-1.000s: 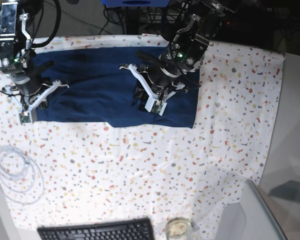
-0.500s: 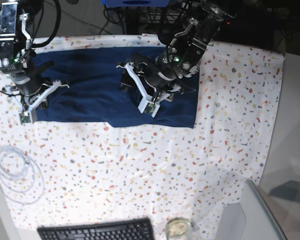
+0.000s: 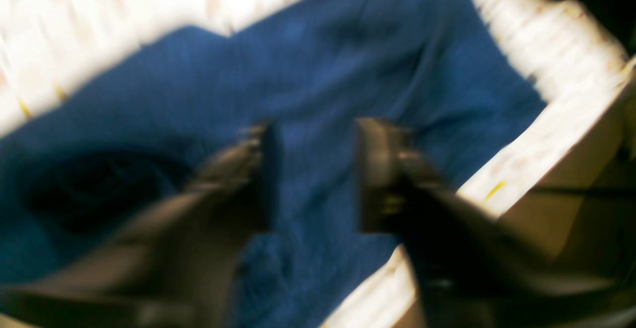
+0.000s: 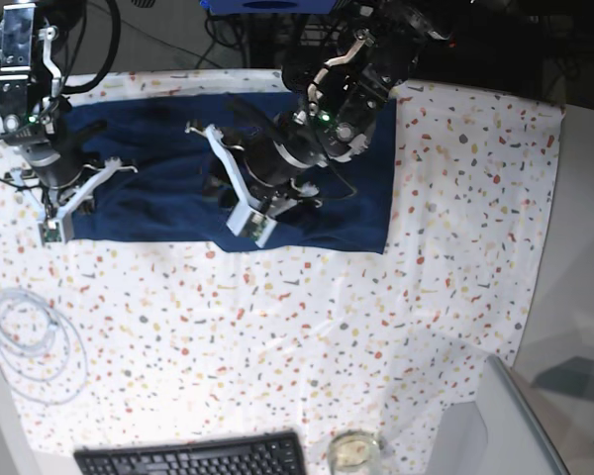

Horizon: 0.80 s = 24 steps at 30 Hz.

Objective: Layout the t-shirt on the table in an organized manner, then fold the t-shirt properly
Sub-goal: 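Release the folded end and lift the left gripper off the shirt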

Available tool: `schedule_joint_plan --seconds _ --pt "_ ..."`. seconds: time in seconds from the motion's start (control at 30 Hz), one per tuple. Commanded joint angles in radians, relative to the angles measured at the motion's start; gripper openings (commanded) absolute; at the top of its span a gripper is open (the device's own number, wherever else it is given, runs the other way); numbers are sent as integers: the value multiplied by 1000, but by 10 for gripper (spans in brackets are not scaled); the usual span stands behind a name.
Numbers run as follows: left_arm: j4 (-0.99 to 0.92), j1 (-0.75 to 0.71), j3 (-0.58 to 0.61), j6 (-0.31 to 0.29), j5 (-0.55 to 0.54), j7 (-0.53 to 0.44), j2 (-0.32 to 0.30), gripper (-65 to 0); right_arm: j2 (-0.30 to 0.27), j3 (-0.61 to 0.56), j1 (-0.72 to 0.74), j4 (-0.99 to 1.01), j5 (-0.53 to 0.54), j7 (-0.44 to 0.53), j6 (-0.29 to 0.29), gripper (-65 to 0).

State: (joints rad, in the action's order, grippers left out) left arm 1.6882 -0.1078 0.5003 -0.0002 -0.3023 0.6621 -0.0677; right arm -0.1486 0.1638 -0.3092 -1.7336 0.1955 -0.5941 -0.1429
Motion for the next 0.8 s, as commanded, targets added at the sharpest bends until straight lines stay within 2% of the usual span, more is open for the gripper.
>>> schedule_joint_plan --seconds 0.0,0.13,0.27,0.77 --pt "42 -8 -47 12 5 -15 -28 -640 -10 4 6 -16 3 21 -1 -650" --pt "129 -76 -171 12 13 -15 -90 -650 -10 4 5 -16 3 21 -1 -650" --pt "120 -126 -251 12 15 -15 -129 -650 -10 3 6 -16 3 21 -1 -650" --pt "-32 -109 -253 12 16 -21 -133 -650 -10 3 9 -16 3 21 -1 -650"
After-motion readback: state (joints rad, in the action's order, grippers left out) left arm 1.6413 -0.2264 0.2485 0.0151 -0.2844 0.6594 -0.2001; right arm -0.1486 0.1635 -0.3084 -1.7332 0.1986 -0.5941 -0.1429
